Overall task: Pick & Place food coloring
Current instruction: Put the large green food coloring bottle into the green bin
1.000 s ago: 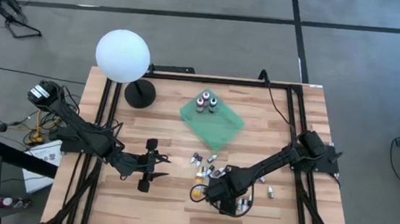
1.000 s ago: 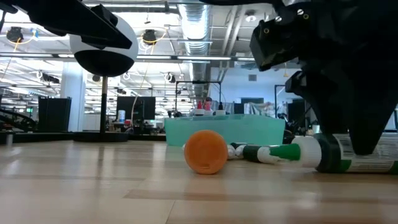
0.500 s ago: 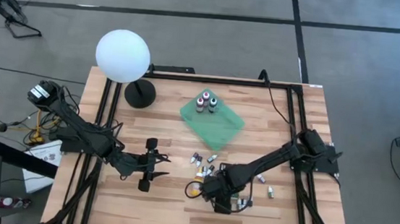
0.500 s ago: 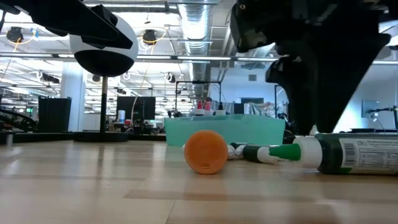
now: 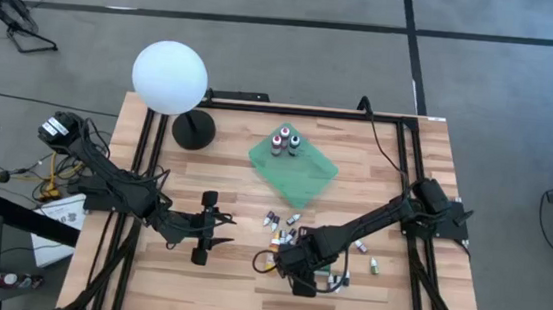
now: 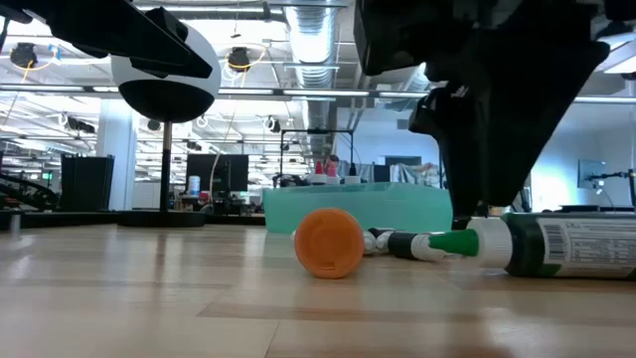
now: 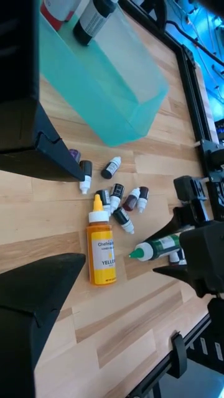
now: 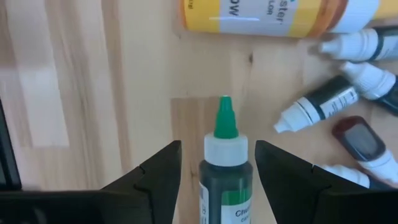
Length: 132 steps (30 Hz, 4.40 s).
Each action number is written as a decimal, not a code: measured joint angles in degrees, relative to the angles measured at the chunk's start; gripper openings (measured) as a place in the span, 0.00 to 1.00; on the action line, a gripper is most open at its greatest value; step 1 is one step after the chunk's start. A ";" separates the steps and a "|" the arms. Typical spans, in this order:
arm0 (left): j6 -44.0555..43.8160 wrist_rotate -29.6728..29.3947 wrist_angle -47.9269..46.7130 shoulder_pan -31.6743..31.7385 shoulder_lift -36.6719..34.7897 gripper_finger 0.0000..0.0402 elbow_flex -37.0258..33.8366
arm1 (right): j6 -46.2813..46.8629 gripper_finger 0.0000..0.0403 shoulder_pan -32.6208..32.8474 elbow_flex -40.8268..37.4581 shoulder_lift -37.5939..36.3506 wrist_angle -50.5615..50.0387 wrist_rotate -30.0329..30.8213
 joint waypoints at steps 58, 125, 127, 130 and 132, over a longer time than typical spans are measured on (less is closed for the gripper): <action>0.00 -0.60 -0.01 0.01 0.00 0.48 0.02 | -4.27 0.44 -1.56 -2.36 3.56 -0.70 -2.95; -0.72 -1.22 -0.01 0.97 0.00 0.48 0.02 | -9.13 0.37 -1.89 -2.32 3.76 -4.51 -3.16; -0.72 -1.22 0.01 0.97 0.00 0.48 0.02 | -9.13 0.34 -1.91 -2.32 3.76 -4.55 -3.14; -0.72 -1.25 0.01 0.97 0.00 0.48 0.02 | -9.13 0.31 -1.91 -2.32 3.76 -4.59 -3.14; -0.72 -1.27 0.00 0.97 0.00 0.48 0.02 | -9.13 0.30 -1.91 -2.32 3.76 -4.59 -3.14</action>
